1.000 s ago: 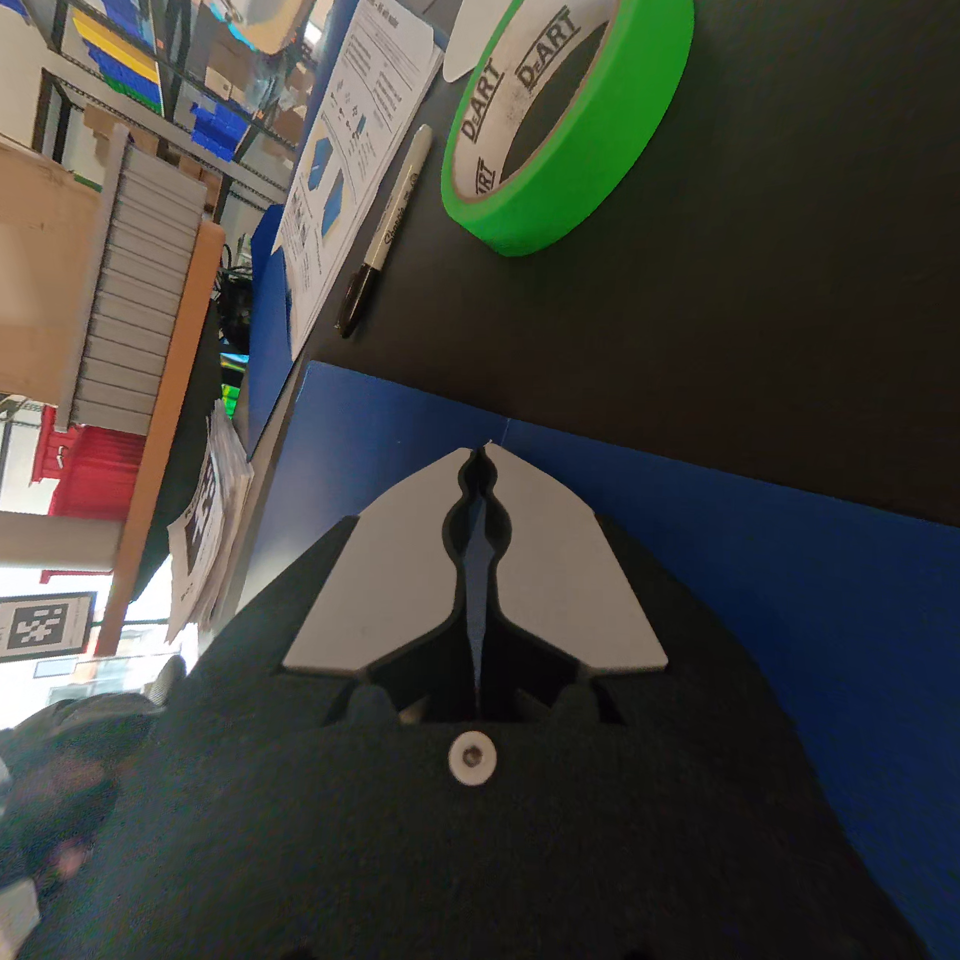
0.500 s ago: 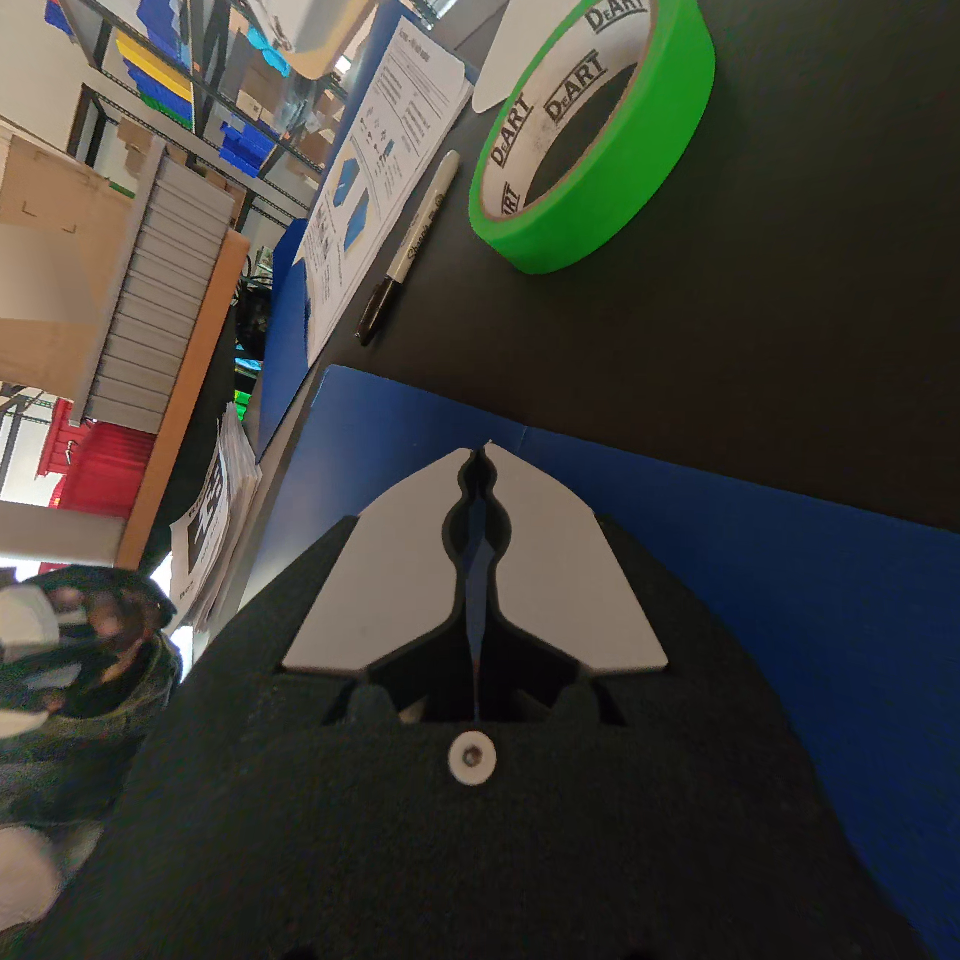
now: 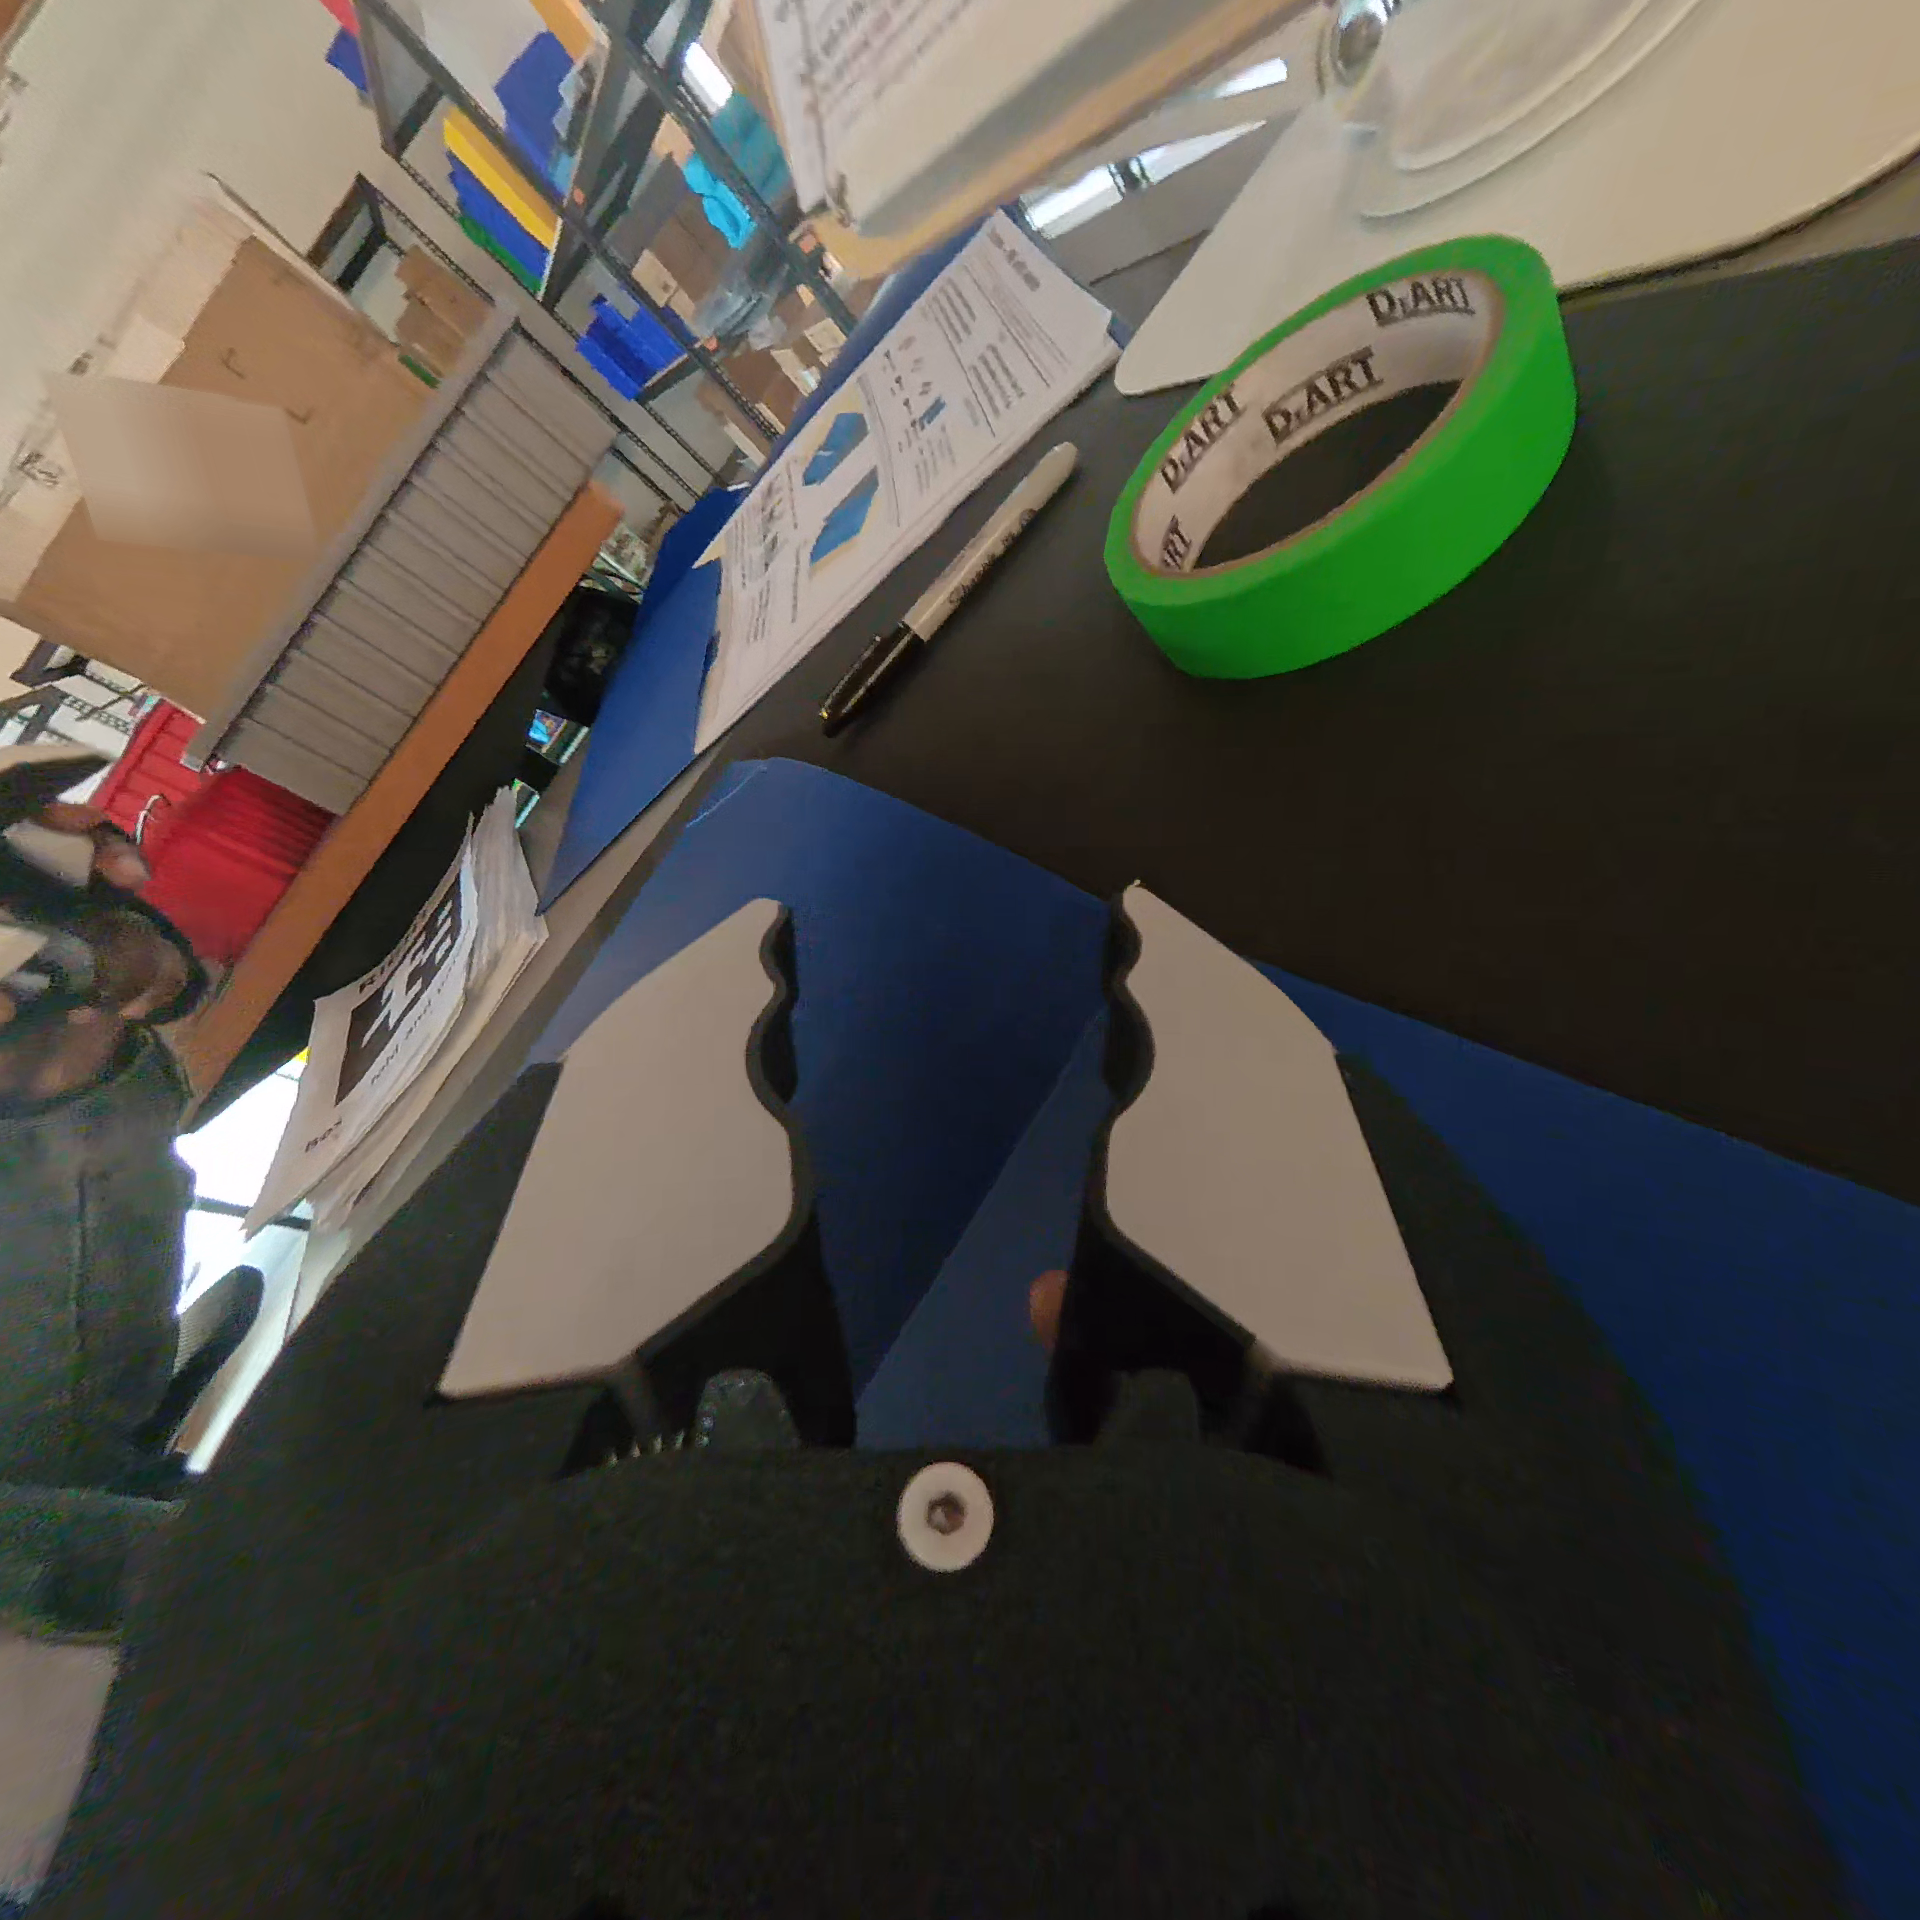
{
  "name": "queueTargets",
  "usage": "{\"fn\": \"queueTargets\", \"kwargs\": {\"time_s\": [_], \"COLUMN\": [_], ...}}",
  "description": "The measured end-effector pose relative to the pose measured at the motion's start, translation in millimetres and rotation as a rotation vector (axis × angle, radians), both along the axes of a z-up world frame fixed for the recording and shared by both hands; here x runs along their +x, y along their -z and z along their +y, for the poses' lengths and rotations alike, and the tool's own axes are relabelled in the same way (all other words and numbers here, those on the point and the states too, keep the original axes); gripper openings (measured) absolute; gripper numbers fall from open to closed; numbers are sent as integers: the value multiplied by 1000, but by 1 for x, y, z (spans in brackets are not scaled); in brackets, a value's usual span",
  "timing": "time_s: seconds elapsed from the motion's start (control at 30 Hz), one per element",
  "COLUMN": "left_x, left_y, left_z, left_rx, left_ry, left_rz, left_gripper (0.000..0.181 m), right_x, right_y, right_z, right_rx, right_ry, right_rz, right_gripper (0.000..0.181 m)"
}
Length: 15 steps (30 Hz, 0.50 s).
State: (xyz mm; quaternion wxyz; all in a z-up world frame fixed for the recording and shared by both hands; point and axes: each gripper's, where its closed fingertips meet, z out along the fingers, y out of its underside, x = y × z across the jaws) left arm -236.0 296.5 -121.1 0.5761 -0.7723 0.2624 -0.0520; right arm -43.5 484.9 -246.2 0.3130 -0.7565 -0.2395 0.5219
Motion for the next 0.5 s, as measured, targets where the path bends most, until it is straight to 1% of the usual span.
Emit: {"fn": "queueTargets", "kwargs": {"time_s": [0.1,0.2,0.27,0.33,0.4,0.43,0.5], "left_x": [-25,-49,-62,-71,-75,-80,-108], "left_y": [-17,-42,-47,-41,-27,-20,-12], "left_z": [-10,-21,-29,-36,-46,-50,-55], "left_rx": [-10,27,4,-37,-85,-93,-66], "left_ry": [-59,-105,-117,-113,-89,-93,-156], "left_rz": [16,25,23,11,7,34,202], "left_gripper": [68,66,67,69,69,68,61], "right_x": [-2,-6,-8,-10,-13,-15,-20], "right_y": [-4,-9,-15,-24,-34,-41,-56], "right_z": [0,-1,-2,-2,-5,-8,-14], "right_rx": [61,154,232,331,448,515,656], "right_ry": [4,-4,-7,-3,-7,-13,-15], "right_rz": [-9,-24,-27,-24,-12,-1,7], "right_gripper": [75,86,90,94,99,101,103]}}
